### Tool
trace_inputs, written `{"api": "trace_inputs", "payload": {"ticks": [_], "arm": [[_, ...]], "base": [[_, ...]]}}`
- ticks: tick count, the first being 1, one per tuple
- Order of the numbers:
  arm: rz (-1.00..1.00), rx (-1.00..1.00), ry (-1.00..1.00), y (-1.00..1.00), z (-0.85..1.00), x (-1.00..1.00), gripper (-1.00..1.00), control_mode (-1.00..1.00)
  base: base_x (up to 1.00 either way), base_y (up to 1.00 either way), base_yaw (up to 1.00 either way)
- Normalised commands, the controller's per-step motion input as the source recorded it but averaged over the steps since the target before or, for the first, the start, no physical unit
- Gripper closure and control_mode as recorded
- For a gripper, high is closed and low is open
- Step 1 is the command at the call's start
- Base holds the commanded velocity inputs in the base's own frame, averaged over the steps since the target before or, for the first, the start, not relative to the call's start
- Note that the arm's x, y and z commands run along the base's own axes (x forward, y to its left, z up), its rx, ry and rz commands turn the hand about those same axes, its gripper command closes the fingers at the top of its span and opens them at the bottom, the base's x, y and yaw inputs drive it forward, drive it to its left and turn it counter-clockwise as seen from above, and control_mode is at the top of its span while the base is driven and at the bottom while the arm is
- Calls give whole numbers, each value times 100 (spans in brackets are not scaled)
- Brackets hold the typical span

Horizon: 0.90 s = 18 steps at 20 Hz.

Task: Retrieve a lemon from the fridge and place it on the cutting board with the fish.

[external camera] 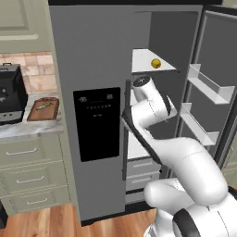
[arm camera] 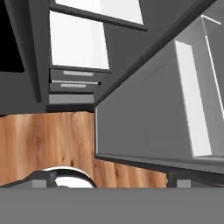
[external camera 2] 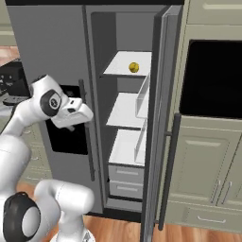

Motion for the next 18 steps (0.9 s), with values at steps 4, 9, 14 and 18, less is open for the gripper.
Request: {"api": "trace_inputs", "payload": {"ticks": [4, 9, 14, 18], "arm": [[-1, 48, -2, 10, -8, -17, -100, -100], [10, 27, 2, -13, 0, -59, -100, -100], [12, 3, 0, -7, 0, -65, -100, -100], [10, 0, 0, -6, 0, -73, -100, -100]], "base": [[0, 0, 0], [0, 0, 0], [0, 0, 0], [0, 0, 0]]}}
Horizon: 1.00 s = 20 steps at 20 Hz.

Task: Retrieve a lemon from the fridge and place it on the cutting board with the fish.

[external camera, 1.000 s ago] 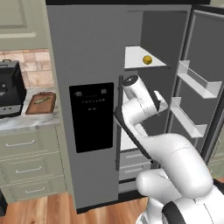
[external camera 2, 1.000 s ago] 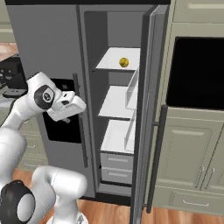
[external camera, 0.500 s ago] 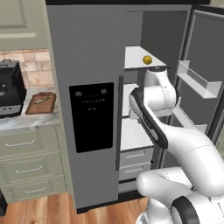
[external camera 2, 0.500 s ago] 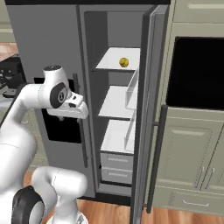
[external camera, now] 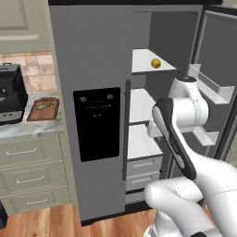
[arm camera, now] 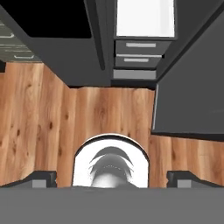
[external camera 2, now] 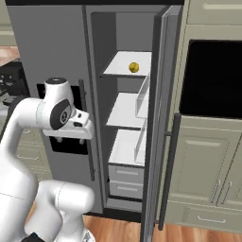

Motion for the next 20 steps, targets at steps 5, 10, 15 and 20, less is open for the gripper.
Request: {"api": "trace_inputs", "payload": {"ticks": [5, 10, 15, 20], "arm": [[0, 0, 0, 0, -4, -15, -100, -100], [0, 0, 0, 0, 0, 0, -100, -100], [0, 0, -4, 0, -2, 0, -100, -100], [-7, 0, -2, 0, -7, 0, -100, 100]], "base": [[0, 0, 0], [0, 0, 0], [0, 0, 0], [1, 3, -5]]}}
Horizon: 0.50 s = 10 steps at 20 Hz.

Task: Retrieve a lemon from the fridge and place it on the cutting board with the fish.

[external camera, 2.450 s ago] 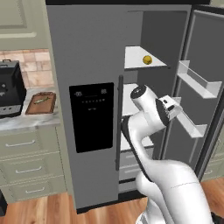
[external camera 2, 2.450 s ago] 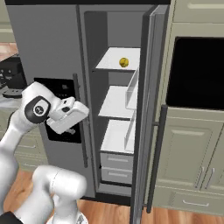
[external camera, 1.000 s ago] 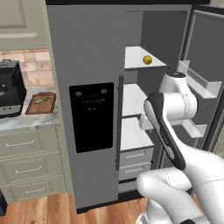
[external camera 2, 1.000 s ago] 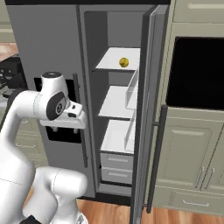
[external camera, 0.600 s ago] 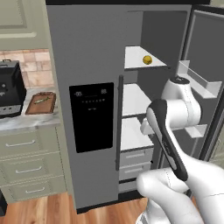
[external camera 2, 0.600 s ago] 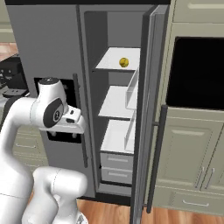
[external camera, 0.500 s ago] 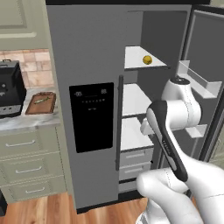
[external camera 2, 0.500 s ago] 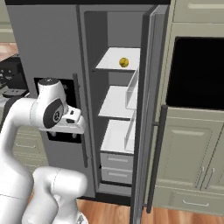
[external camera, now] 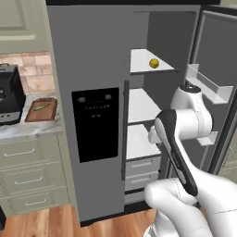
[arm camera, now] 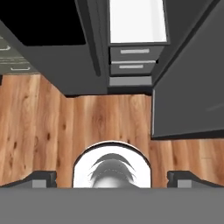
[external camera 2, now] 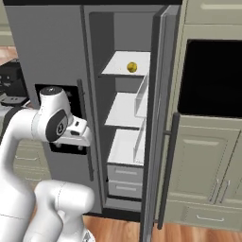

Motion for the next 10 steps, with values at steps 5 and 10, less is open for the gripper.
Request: {"api": "trace_inputs", "payload": {"ticks": [5, 10], "arm": [[0, 0, 0, 0, 0, 0, -100, 100], [0, 0, 0, 0, 0, 0, -100, 100]], "base": [[13, 1, -26], [54, 2, -23]]}}
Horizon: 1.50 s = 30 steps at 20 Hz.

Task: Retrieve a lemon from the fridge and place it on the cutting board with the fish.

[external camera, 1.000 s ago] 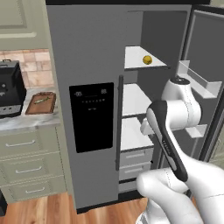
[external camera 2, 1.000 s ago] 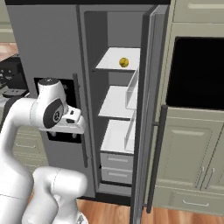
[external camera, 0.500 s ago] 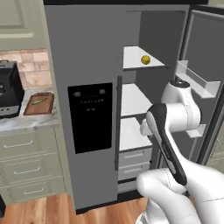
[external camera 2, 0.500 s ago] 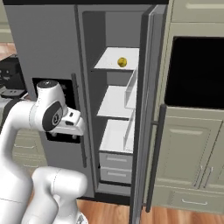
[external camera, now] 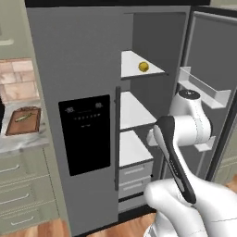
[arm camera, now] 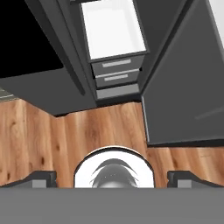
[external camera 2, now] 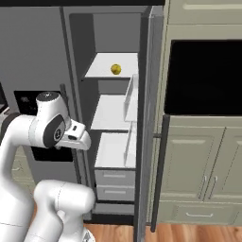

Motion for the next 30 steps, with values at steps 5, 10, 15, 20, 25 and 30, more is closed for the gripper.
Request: {"api": "trace_inputs", "payload": {"ticks": [5, 10, 15, 20, 25, 30], "arm": [[0, 0, 0, 0, 0, 0, -100, 100], [0, 0, 0, 0, 0, 0, -100, 100], [0, 0, 0, 0, 0, 0, -100, 100], [0, 0, 0, 0, 0, 0, -100, 100], [0, 0, 0, 0, 0, 0, -100, 100], [0, 0, 0, 0, 0, 0, -100, 100]], "base": [[44, -2, -16], [44, 0, -16], [43, 4, -18], [47, 0, -16], [45, 0, -12], [38, -1, -1]]}}
